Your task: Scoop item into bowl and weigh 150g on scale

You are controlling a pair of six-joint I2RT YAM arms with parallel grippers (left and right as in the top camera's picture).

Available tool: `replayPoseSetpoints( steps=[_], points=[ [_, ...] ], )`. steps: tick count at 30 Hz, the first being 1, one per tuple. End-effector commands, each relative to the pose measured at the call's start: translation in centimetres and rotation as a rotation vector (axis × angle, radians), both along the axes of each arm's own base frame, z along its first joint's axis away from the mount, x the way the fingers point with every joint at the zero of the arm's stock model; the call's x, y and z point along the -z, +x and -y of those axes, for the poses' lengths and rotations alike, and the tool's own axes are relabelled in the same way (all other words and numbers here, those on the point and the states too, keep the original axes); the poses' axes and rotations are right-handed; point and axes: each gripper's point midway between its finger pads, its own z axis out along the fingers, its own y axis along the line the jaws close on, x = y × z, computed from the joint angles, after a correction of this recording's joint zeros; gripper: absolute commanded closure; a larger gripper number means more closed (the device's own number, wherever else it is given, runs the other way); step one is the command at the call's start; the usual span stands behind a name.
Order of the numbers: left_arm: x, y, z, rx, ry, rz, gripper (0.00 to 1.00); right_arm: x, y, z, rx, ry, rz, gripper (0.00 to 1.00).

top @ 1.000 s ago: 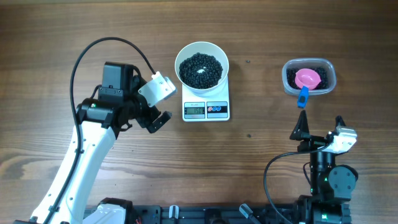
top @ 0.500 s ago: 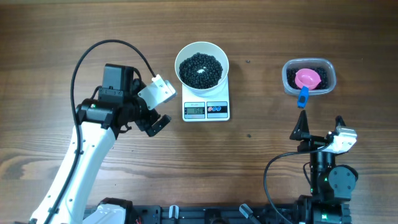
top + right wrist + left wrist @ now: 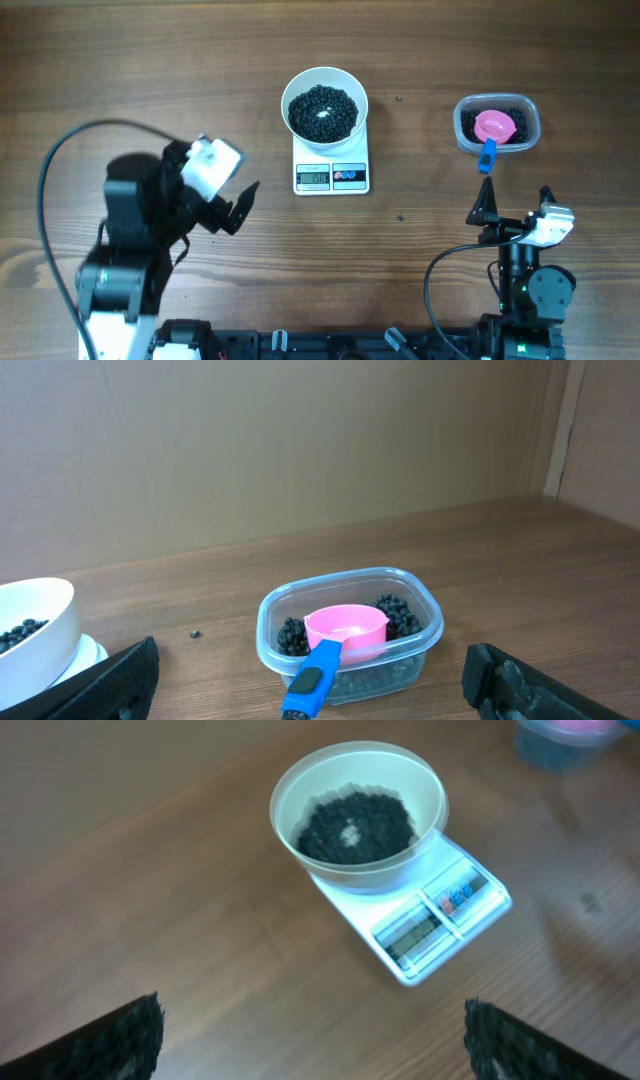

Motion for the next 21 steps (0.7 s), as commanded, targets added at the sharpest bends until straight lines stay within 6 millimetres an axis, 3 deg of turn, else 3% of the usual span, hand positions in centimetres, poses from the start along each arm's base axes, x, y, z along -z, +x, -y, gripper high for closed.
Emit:
replayPoseSetpoints(
  steps=[1, 7, 21],
  points=[
    [0.7, -1.2, -0.8, -0.109, -0.14, 0.041, 0.0, -0.4, -0.1, 0.1, 0.006, -0.02, 0.016, 0.0],
    [1.4, -2.3, -2.5, -0.202, -0.176, 0.25, 0.0, -0.4, -0.1, 0.1, 0.006, -0.02, 0.016, 0.0],
    [3.7, -2.3, -4.3, -0.304, -0.235, 0.448, 0.0, -0.4, -0.1, 0.1, 0.006, -0.02, 0.016, 0.0]
  ],
)
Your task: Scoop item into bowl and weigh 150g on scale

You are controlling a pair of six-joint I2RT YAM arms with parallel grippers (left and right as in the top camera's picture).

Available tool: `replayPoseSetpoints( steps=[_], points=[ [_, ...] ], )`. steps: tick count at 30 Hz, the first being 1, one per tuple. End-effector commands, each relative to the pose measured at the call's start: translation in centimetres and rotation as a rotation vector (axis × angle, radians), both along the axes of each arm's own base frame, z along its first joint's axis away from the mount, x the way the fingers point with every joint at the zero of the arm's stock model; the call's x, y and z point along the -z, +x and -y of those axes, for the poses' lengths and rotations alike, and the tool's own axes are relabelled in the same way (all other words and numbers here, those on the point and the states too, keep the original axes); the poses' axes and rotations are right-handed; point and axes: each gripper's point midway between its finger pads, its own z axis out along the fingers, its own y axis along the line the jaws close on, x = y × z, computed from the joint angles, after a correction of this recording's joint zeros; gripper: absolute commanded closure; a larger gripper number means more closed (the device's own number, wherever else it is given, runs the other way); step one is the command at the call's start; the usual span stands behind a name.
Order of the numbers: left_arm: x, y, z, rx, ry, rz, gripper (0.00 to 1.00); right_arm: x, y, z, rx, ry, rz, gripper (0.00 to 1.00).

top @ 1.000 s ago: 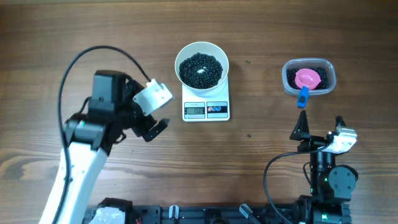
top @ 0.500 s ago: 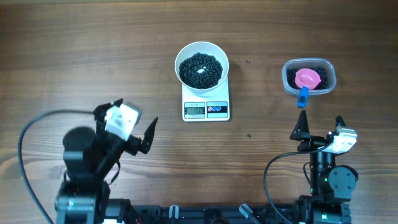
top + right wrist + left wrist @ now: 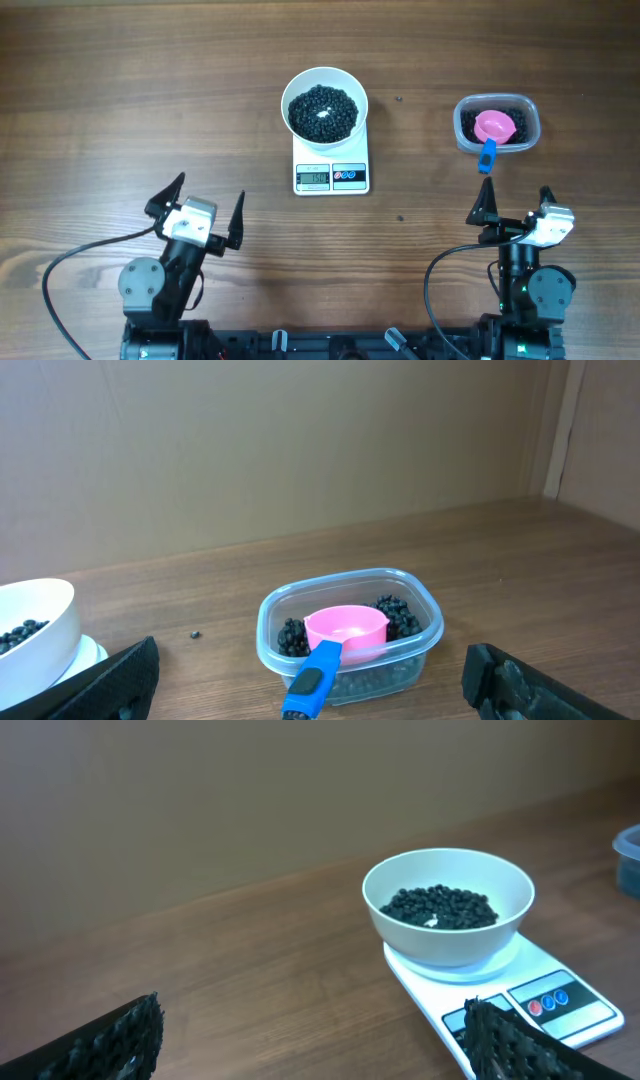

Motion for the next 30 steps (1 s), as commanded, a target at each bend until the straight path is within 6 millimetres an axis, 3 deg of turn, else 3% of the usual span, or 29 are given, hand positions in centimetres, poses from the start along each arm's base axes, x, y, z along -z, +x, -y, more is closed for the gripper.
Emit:
replayPoseSetpoints(
  steps=[1, 16, 28, 30],
  points=[
    [0.4, 0.1, -0.9, -0.054, -0.035, 0.025, 0.0, -0.3, -0.1, 0.1, 0.006, -0.02, 0.015, 0.0],
    [1.0, -0.3, -1.9, -0.111, -0.038, 0.099, 0.0, -0.3, -0.1, 0.1, 0.006, -0.02, 0.015, 0.0],
    [3.2, 0.0, -2.0, -0.117, -0.076, 0.071, 0.0, -0.3, -0.1, 0.1, 0.006, -0.02, 0.015, 0.0],
    [3.8, 0.0, -2.5, -0.155, -0.161, 0.03, 0.0, -0.3, -0.1, 0.1, 0.006, -0.02, 0.015, 0.01]
  ],
)
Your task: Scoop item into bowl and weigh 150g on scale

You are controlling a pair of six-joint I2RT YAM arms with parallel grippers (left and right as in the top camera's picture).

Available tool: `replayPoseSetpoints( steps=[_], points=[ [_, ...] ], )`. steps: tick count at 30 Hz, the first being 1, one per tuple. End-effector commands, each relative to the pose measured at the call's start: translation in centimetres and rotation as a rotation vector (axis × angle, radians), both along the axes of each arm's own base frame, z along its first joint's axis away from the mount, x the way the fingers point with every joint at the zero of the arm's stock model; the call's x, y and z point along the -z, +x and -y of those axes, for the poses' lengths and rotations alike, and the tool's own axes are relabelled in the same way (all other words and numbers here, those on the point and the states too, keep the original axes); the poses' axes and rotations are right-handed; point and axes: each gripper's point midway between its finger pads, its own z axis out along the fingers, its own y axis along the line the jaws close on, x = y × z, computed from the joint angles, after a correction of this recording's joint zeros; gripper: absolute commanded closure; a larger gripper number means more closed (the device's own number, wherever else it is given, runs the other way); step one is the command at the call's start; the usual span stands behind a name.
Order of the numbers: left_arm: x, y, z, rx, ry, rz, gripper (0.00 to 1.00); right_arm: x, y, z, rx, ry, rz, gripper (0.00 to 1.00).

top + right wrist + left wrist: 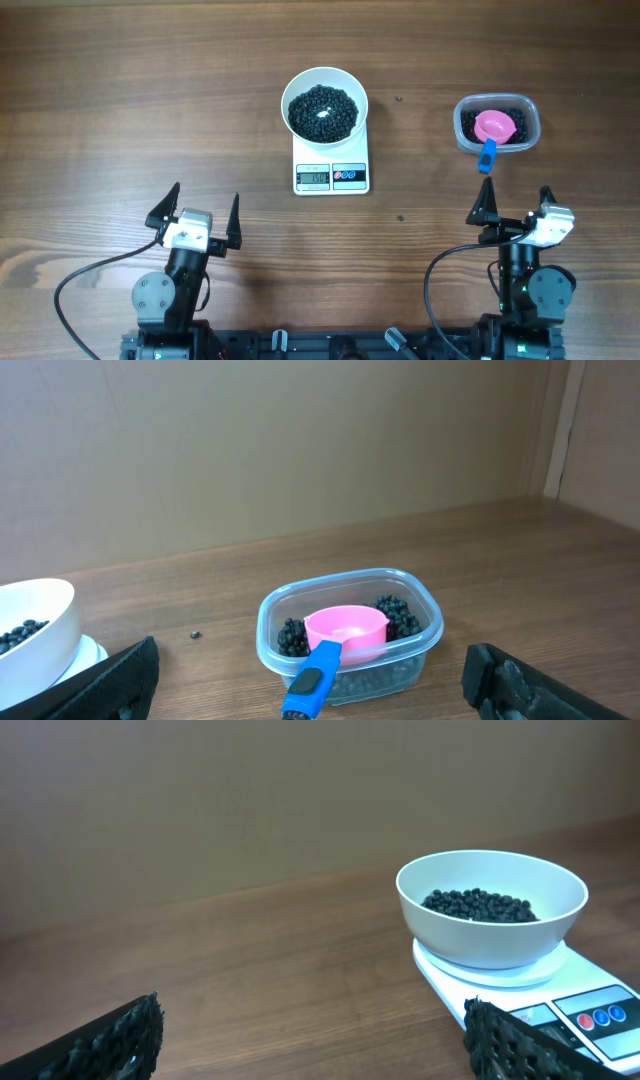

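A white bowl (325,102) of small black beans stands on a white scale (331,176) at the table's middle; the same bowl (490,907) shows to the right in the left wrist view. A clear tub (497,124) of black beans holds a pink scoop (345,632) with a blue handle. My left gripper (198,213) stands open near the front left, nothing between its fingers. My right gripper (517,207) stands open just in front of the tub, also holding nothing.
One stray bean (195,633) lies on the wood between bowl and tub. The scale's display (314,178) is lit, its digits too small to read. A plain wall (300,440) rises behind the table's far edge.
My left gripper has shifted slightly back and squared up at the front left, so the bowl sits a little further right in its view. The right arm, bowl, scale and tub have not moved.
At first my left arm was raised over the table's left side, its camera looking down on the bowl and scale. Then it was folded low at the front left, open. Now it rests there, squared. The right gripper stayed open and still throughout.
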Motion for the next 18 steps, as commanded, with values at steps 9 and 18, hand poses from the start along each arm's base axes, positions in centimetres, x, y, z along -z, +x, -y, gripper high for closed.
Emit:
replayPoseSetpoints(
  steps=[9, 18],
  points=[
    [0.94, 0.13, -1.62, -0.101, -0.182, -0.048, 0.0, -0.34, -0.08, 0.07, 0.006, -0.02, 0.015, 0.0],
    [0.94, 0.13, -1.62, -0.101, -0.182, -0.048, 0.0, -0.34, -0.08, 0.07, 0.006, -0.02, 0.015, 0.01]
  ],
)
